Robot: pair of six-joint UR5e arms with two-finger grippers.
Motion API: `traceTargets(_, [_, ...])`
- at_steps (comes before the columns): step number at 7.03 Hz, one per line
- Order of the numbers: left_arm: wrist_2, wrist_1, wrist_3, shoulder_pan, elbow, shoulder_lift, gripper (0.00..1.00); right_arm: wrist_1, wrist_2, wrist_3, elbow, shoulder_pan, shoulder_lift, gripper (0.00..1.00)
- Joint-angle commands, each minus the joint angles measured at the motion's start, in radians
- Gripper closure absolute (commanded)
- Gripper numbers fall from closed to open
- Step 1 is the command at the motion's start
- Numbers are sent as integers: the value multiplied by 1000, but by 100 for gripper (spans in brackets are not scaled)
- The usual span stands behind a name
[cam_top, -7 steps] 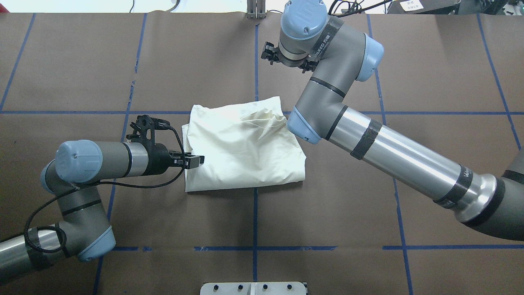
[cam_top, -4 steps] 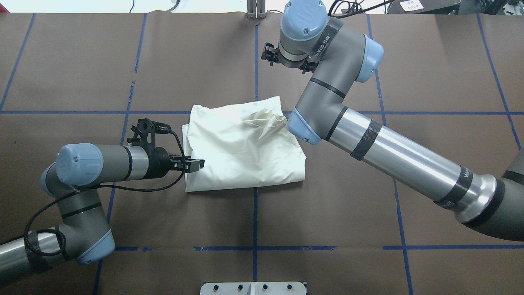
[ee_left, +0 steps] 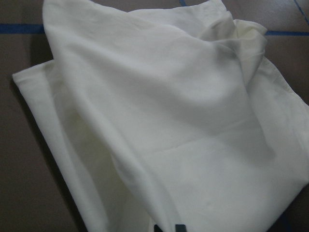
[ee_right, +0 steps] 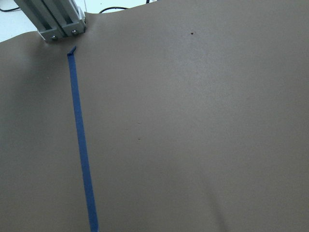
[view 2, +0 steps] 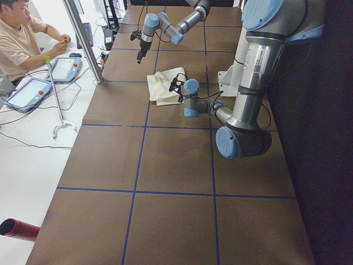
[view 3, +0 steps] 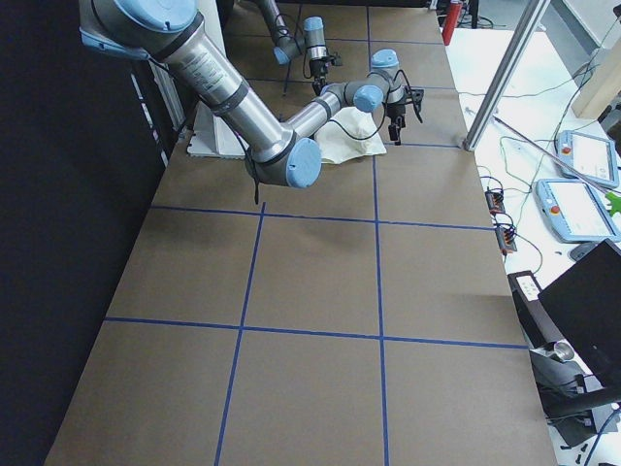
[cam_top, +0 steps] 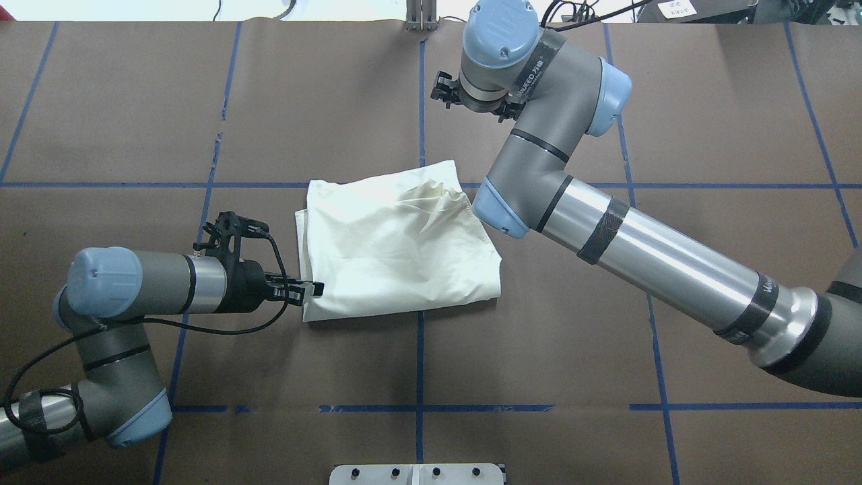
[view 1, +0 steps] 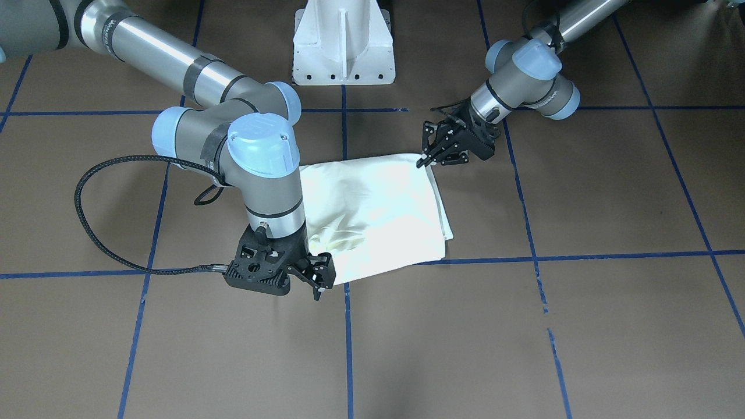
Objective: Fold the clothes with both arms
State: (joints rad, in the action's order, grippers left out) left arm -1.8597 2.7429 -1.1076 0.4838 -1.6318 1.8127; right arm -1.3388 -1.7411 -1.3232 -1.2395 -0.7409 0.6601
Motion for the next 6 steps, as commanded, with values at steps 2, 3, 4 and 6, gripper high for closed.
traceTargets(2, [-15, 125, -1, 4, -51, -38, 100, 1, 2, 1, 0, 2, 1, 0])
traceTargets(3, [38, 241, 3, -1, -40, -88, 100, 1, 2, 2, 0, 0, 3, 0])
traceTargets(4, [57, 291, 8, -16, -43, -122, 100, 3, 2, 4, 0, 0, 3, 0])
traceTargets(6, [57, 285, 11, -71, -36, -125, 100, 3, 2, 4, 0, 0, 3, 0])
